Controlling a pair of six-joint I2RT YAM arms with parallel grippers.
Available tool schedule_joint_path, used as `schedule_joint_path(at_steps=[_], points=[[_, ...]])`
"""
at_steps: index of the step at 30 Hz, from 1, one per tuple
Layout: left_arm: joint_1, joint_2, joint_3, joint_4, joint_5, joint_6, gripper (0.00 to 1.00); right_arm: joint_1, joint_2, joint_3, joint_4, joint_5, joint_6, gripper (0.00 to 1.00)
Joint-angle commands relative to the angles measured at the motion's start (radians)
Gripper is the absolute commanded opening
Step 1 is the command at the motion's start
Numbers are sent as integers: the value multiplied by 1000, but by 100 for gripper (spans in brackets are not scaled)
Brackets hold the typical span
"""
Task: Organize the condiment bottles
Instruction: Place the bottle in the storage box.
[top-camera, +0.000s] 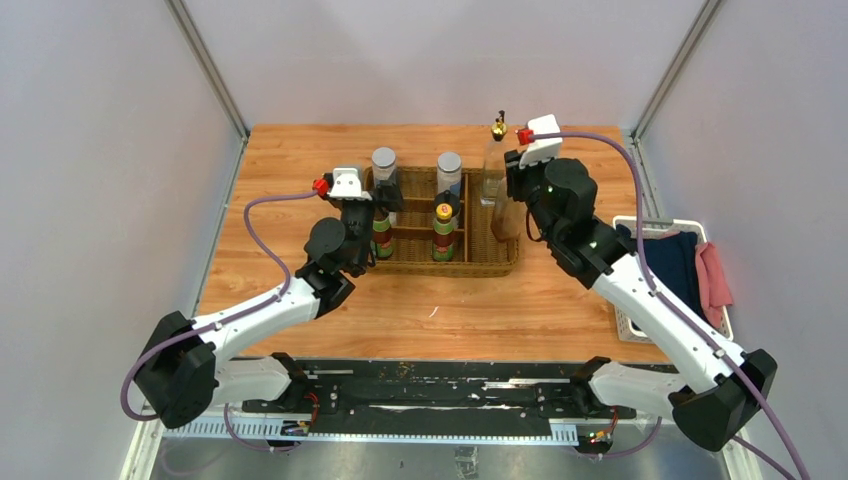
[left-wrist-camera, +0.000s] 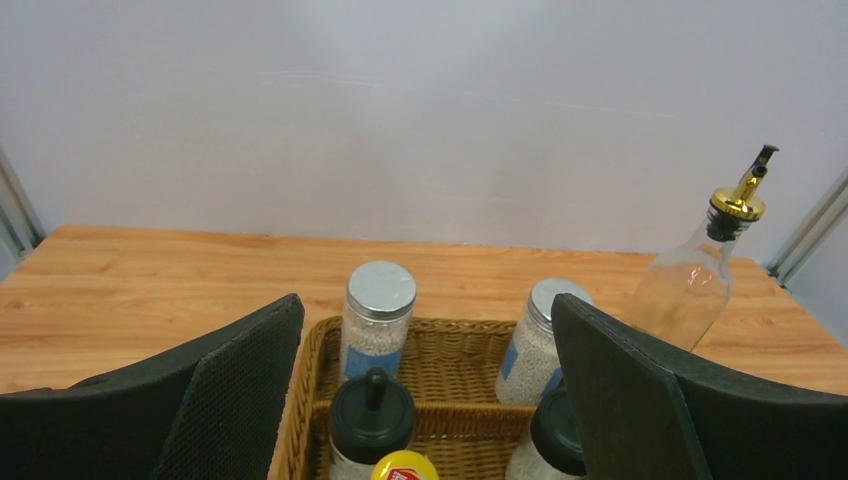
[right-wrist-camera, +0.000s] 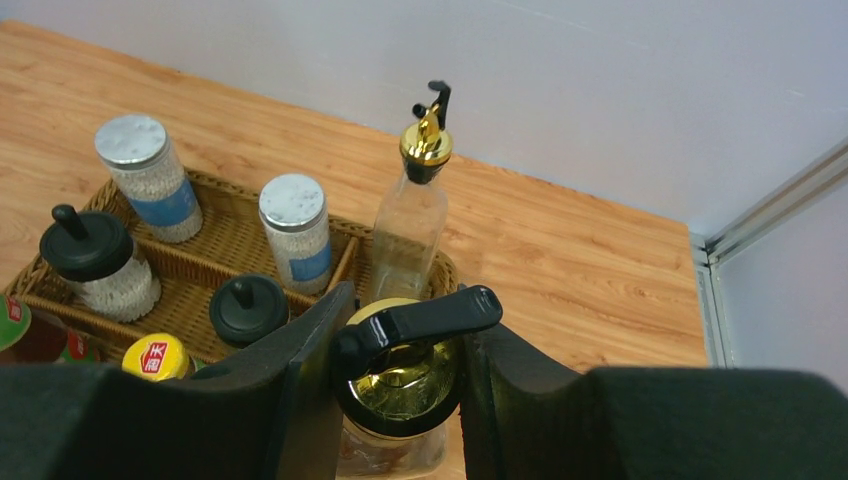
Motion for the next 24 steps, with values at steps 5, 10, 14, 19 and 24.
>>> schedule_joint_path(at_steps=[5, 10, 14, 19, 24], points=[[4, -18, -16, -14, 8, -8, 97, 83, 15, -42, 145, 126, -24, 0], [4, -15, -18, -19, 5, -8, 98, 104, 59, -61, 204, 180, -21, 0], [4, -10, -20, -18, 6, -8, 98, 106, 83, -89, 274, 218, -15, 0], [4, -4, -22, -18, 5, -8, 97, 106, 122, -104, 330, 252, 4, 0], [4, -7, -21, -18, 4, -8, 98, 107, 166, -117, 379, 262, 31, 0]])
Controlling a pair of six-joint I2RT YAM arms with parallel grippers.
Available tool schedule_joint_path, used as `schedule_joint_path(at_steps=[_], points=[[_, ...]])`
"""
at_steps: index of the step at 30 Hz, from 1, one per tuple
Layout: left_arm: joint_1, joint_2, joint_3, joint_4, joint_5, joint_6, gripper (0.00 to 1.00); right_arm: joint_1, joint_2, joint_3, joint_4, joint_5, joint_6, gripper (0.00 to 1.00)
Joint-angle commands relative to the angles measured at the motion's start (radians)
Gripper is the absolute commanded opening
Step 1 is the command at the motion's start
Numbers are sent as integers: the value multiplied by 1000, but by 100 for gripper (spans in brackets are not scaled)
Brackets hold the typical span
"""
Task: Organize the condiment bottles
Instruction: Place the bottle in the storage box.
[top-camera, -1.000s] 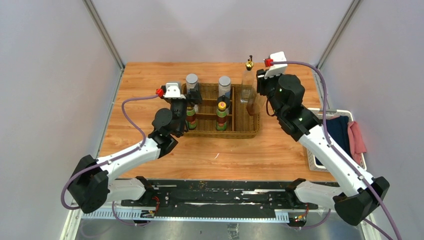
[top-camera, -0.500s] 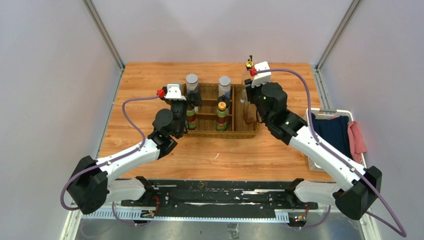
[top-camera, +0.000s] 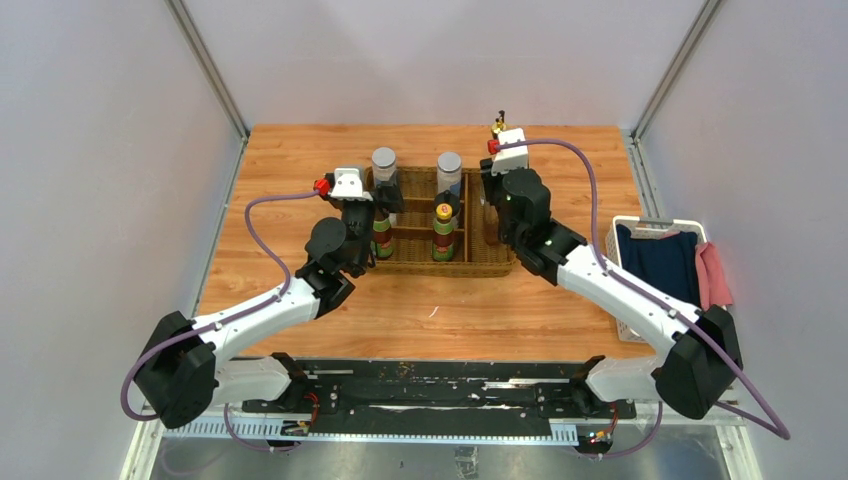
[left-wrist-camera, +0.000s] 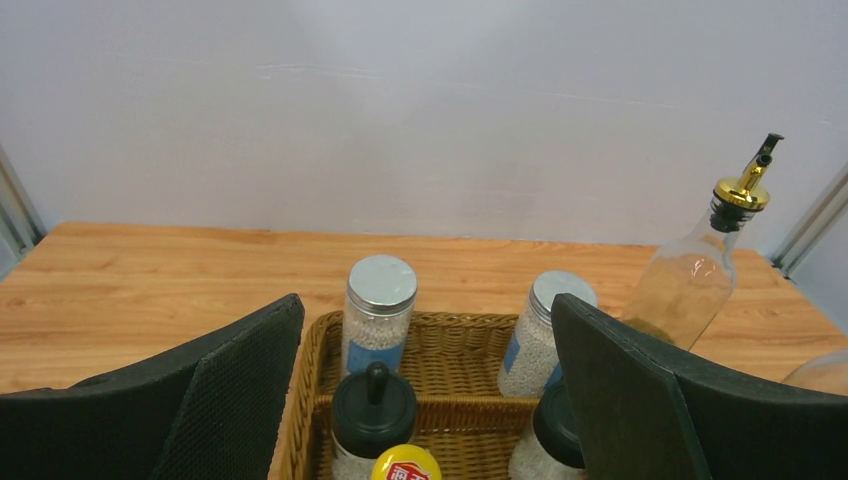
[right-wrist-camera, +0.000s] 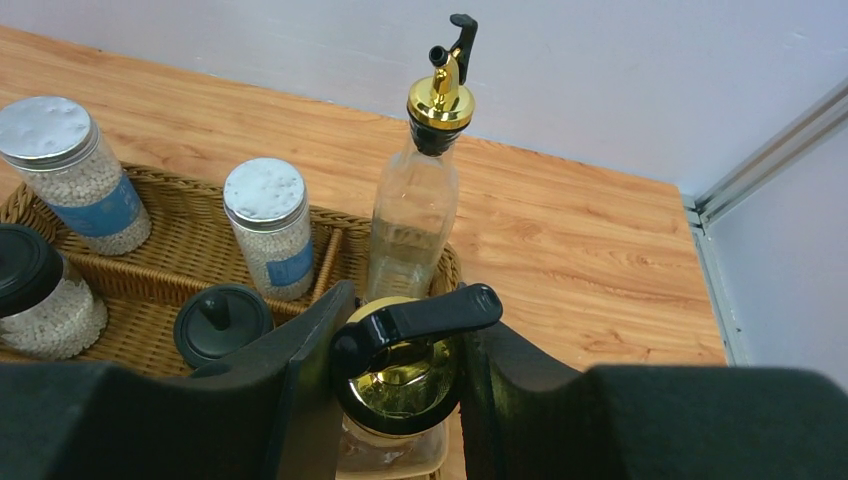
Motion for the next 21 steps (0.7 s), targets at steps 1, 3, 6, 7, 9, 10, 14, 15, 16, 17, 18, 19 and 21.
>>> schedule_joint_path(at_steps=[1, 3, 6, 7, 9, 10, 14, 15, 16, 17, 18, 19, 21], points=[[4, -7, -15, 1, 0, -6, 98, 15, 20, -7, 159, 54, 34, 0], [4, -5, -16, 1, 0, -6, 98, 16, 30, -11, 175, 63, 43, 0], [4, -3, -14, 1, -3, -6, 98, 14, 42, -27, 202, 76, 60, 0], [4, -3, -14, 1, -4, -6, 98, 13, 45, -34, 215, 80, 63, 0], [4, -4, -16, 1, -4, -3, 97, 13, 53, -47, 232, 85, 74, 0], [4, -4, -17, 1, -4, -2, 98, 13, 58, -52, 240, 88, 77, 0], [4, -7, -19, 1, -6, 0, 97, 9, 72, -78, 273, 87, 89, 0], [4, -7, -19, 1, -8, 1, 98, 8, 74, -83, 279, 84, 92, 0], [4, -7, -19, 1, -9, 2, 97, 6, 77, -86, 285, 82, 93, 0], [4, -7, -19, 2, -9, 2, 98, 6, 80, -90, 292, 83, 94, 0], [4, -7, -20, 2, -9, 3, 98, 6, 82, -92, 297, 82, 94, 0], [4, -8, -20, 3, -9, 4, 98, 5, 83, -97, 305, 81, 93, 0], [4, -8, -20, 3, -10, 6, 98, 4, 84, -106, 319, 80, 91, 0]])
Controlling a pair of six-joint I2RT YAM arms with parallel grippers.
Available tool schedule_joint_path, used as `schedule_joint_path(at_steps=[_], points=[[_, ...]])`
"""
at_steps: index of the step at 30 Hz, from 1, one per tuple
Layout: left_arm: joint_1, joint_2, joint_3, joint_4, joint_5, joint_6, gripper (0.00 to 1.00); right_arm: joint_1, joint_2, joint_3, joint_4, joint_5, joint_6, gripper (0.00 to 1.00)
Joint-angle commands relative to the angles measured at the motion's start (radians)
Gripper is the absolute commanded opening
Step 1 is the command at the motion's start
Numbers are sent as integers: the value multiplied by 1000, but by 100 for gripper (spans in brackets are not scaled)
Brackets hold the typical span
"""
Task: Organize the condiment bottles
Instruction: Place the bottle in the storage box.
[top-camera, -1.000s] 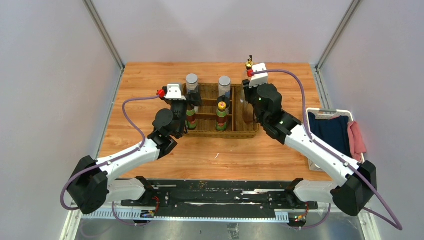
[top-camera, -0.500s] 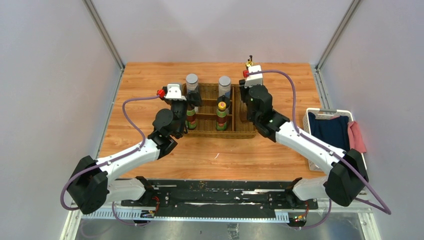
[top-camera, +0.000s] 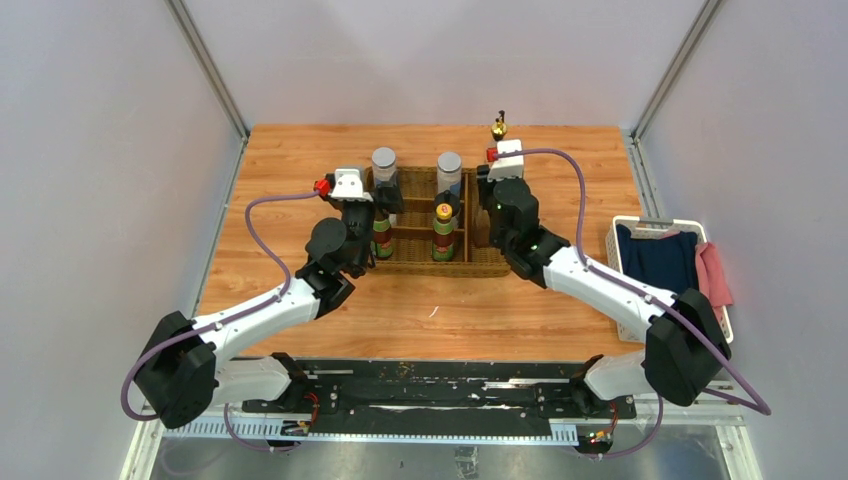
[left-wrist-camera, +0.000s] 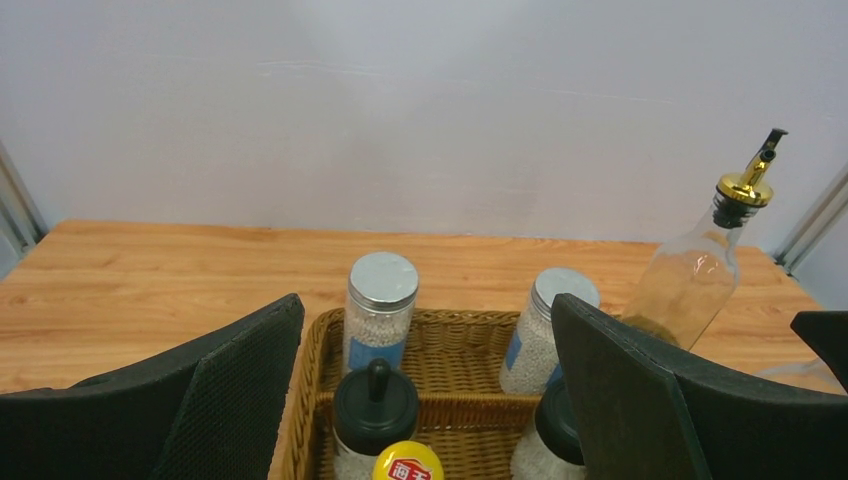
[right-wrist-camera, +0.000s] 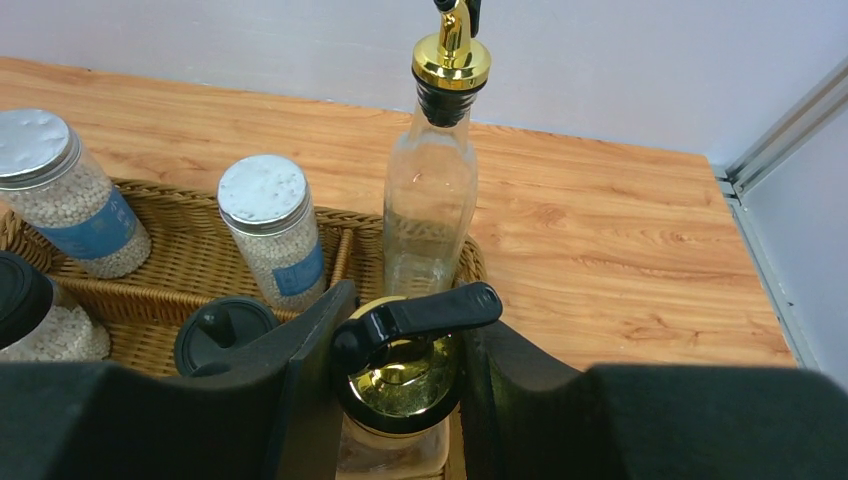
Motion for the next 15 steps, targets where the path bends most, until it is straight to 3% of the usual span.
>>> schedule_joint_path(at_steps=[1, 15], points=[[4, -8, -18, 3, -8, 6, 97, 4, -3, -22, 136, 30, 23, 0], [4, -1, -19, 3, -7, 3, 97, 3, 0, -69, 176, 45, 18, 0]])
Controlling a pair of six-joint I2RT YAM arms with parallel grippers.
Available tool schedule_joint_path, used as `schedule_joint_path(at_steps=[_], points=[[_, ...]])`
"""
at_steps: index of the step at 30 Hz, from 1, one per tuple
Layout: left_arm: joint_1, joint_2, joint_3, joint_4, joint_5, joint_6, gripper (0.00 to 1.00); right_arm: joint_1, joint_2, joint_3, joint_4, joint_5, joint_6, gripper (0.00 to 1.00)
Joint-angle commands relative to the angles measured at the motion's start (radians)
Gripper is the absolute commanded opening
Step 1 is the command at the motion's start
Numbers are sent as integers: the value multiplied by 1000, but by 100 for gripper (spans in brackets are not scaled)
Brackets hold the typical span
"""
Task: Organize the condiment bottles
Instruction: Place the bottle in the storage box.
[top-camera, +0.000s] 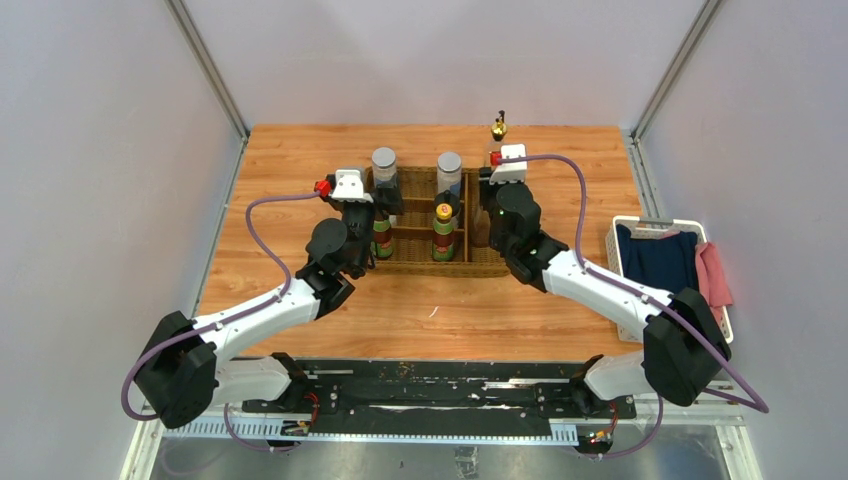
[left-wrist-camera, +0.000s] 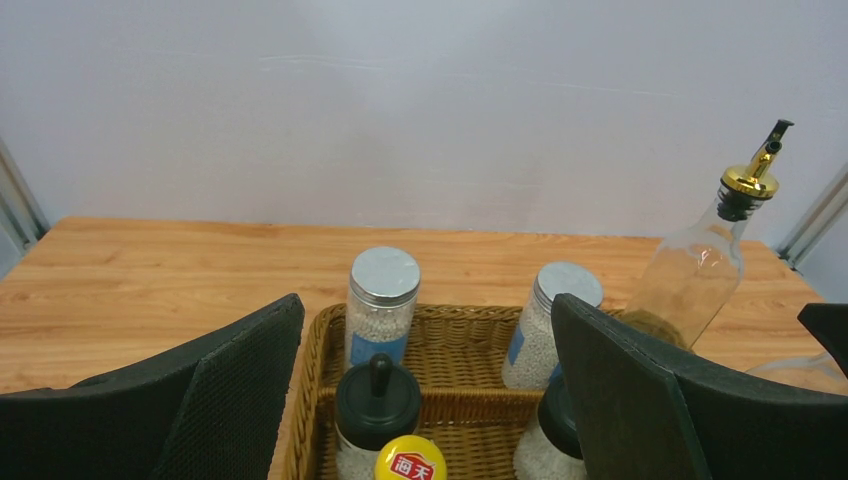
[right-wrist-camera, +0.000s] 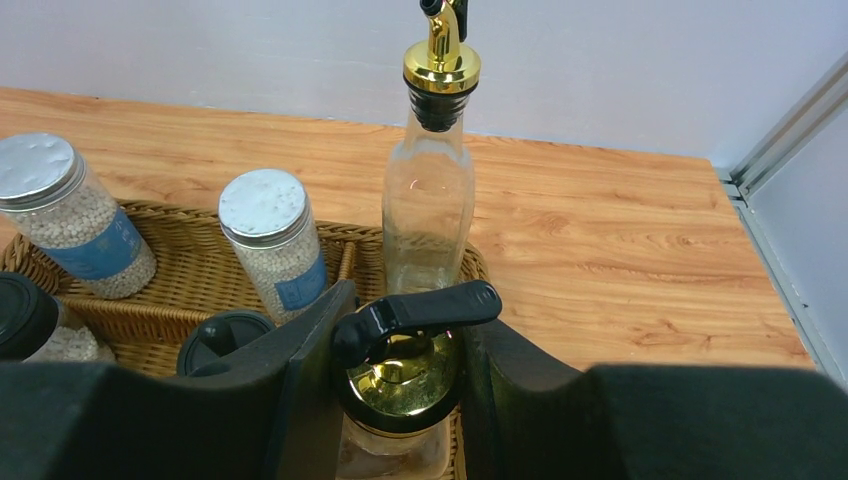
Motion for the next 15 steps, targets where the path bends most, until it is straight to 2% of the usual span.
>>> schedule_joint_path(at_steps=[1, 15], points=[[4, 0, -9, 6, -6, 2, 98, 4, -1, -16, 66, 40, 10, 0], [4, 2, -7, 6, -6, -1, 98, 5, -18, 31, 40, 38, -74, 0]])
